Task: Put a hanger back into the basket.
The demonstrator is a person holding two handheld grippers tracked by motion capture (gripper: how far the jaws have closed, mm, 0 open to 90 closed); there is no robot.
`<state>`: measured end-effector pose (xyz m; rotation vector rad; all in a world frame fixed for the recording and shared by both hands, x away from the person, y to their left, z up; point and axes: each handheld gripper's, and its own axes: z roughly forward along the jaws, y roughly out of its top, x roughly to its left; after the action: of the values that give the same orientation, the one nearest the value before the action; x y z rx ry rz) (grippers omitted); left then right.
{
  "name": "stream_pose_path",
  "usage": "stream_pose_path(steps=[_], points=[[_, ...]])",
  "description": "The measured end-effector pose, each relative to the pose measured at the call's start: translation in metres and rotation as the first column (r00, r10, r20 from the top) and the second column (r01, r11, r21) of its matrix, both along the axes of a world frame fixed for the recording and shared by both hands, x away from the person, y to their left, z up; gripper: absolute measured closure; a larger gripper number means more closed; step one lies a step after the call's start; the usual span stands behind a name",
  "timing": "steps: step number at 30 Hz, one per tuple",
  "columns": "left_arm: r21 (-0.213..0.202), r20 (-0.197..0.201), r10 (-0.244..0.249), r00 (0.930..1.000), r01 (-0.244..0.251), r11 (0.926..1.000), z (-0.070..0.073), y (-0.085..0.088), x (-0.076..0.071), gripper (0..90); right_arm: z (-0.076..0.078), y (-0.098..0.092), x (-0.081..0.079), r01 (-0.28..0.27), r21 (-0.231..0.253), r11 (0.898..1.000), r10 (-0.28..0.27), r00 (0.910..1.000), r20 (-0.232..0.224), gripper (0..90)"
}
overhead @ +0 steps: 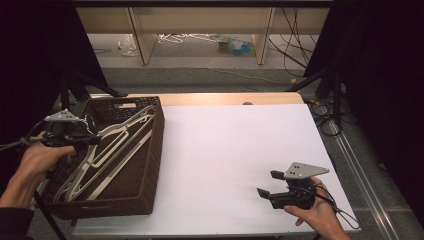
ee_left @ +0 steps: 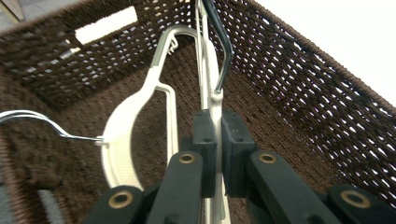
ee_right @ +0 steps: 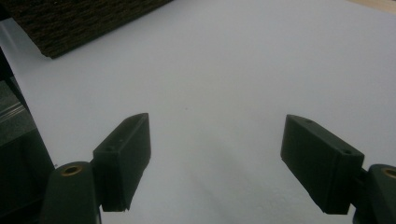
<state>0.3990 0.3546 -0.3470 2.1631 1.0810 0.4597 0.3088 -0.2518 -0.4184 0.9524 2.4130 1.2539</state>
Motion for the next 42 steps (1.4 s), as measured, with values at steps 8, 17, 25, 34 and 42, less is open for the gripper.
stream_pose_path(steps=[8,17,25,34,42], points=[[-0.030,-0.038,0.033,0.9987,-0.035,0.9989,-0.017,-0.013,0.006,85.4,-0.001,-0.001,0.001,0.003,-0.004,1.000,-0.003,1.0000,-0.003,25.1],[-0.035,-0.021,0.171,0.9851,-0.172,0.9846,-0.029,0.005,0.016,81.1,-0.002,0.000,0.000,-0.001,-0.008,1.000,0.001,1.0000,0.002,25.1],[-0.014,0.043,0.194,0.9800,-0.194,0.9809,-0.044,0.015,0.026,76.8,-0.002,-0.001,0.000,0.007,-0.015,1.000,-0.007,0.9999,-0.007,25.1],[0.012,0.013,0.264,0.9645,-0.264,0.9645,-0.056,0.021,0.026,73.8,-0.002,0.000,0.000,0.004,-0.010,1.000,-0.004,1.0000,-0.007,25.2],[0.023,0.010,0.332,0.9434,-0.332,0.9431,-0.056,0.030,0.018,58.1,-0.002,0.000,0.000,0.007,-0.009,1.000,-0.007,0.9998,-0.016,25.2]])
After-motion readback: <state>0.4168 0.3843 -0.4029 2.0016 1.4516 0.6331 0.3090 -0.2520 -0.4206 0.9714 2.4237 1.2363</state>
